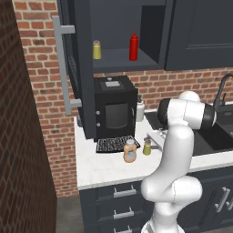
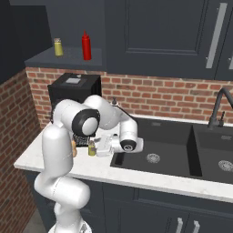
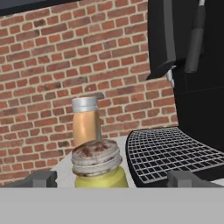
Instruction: Put the shaker and condiment bottle from the counter next to their counterparts in the cabinet.
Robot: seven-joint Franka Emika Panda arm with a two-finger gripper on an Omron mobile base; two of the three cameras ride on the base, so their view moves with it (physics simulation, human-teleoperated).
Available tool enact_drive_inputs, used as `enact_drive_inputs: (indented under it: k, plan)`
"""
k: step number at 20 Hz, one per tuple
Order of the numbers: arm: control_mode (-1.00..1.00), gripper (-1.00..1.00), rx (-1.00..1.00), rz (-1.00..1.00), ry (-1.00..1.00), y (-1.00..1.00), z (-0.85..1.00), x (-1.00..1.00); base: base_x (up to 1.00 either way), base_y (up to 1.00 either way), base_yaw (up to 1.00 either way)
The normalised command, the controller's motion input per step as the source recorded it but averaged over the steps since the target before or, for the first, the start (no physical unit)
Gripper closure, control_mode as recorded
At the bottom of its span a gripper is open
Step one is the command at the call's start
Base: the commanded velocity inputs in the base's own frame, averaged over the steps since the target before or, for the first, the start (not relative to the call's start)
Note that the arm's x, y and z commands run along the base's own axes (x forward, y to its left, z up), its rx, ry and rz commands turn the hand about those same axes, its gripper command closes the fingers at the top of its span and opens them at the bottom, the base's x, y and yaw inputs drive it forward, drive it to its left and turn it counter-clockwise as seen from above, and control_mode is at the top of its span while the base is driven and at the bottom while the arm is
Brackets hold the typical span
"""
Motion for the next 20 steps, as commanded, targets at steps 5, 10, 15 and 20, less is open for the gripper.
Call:
enact_drive_inputs:
  k: [5,10,15,20]
  plan:
    - [-1.00,-1.00,0.00,0.01,0.02,0.14,0.00,0.00,0.00,0.00,0.00]
    - [-1.00,-1.00,0.00,0.01,0.03,0.19,-0.02,0.00,0.00,0.00,0.00]
    - [-1.00,1.00,0.00,0.01,0.01,0.04,-0.03,0.00,0.00,0.00,0.00]
    - [-1.00,1.00,0.00,-0.09,0.00,0.00,0.27,-0.09,0.00,0.00,0.00]
